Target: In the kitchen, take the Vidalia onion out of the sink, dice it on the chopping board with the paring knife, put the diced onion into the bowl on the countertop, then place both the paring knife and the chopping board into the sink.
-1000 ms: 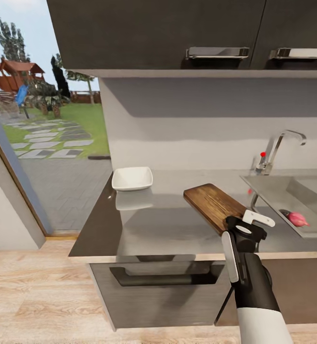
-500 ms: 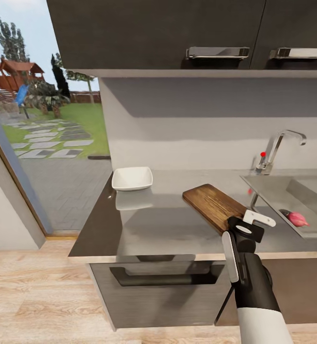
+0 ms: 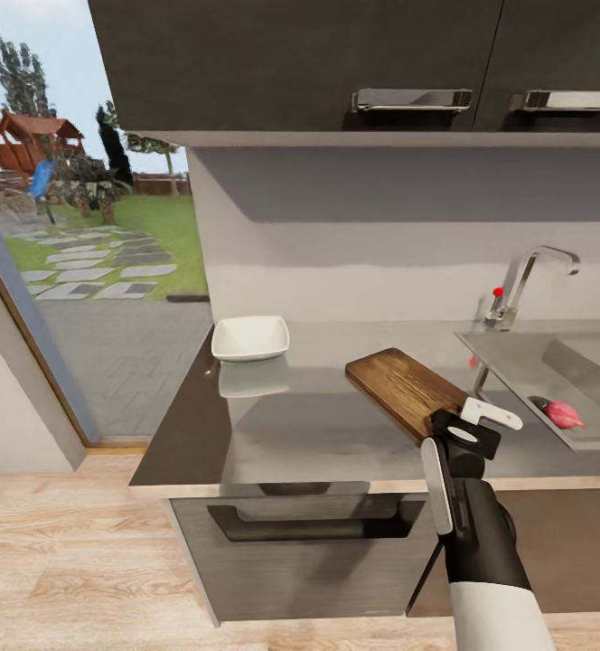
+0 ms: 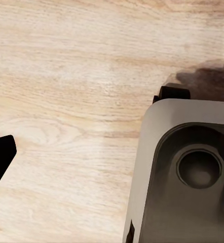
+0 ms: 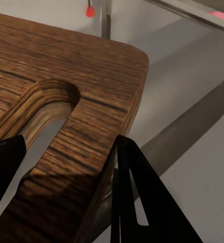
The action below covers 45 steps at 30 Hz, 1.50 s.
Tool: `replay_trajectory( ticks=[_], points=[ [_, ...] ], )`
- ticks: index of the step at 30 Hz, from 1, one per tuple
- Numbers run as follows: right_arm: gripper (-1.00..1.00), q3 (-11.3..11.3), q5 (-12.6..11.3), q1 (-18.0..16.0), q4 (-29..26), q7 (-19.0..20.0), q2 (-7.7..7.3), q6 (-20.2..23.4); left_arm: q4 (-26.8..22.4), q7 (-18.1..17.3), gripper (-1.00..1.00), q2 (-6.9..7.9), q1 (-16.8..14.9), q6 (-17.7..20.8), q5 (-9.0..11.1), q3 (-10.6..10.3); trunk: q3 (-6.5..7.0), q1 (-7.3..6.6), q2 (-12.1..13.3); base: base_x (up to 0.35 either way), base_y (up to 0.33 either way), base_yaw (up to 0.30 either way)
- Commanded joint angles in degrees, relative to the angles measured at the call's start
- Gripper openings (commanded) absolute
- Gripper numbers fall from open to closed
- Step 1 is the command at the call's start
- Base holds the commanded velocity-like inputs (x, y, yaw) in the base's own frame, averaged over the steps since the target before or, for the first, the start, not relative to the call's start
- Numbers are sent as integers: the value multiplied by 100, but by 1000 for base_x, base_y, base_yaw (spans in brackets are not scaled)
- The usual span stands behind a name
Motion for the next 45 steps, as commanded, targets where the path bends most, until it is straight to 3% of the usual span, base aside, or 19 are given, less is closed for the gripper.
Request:
replay_trajectory(
  ticks=[1,14,31,37,39,42,45],
  points=[
    [-100,-8,-57,-3,215,-37,3,41,24,-14,100,0,-9,-42,53,2,-6,0,-3,0,0,0],
    [-100,7,-37,-28,-10,-38,-73,69,30,-14,100,0,-9,-44,53,2,-6,0,-3,0,0,0],
    [-100,8,-37,-469,-50,-41,-109,235,33,-14,100,0,-9,-41,53,2,-6,0,-3,0,0,0],
    [-100,16,-86,-599,-48,50,-453,530,32,-14,100,-6,-9,-39,53,2,-6,0,-3,0,0,0],
    [-100,16,-88,-631,-49,226,-496,634,30,-14,100,-13,-9,-39,53,2,-6,0,-3,0,0,0],
    [-100,17,-91,-646,-45,765,-733,825,30,-14,100,-11,-9,-39,53,2,-6,0,-3,0,0,0],
    [-100,17,-97,-651,-42,1594,-1142,1056,27,-14,100,-9,-9,-39,53,2,-6,0,-3,0,0,0]
  ],
)
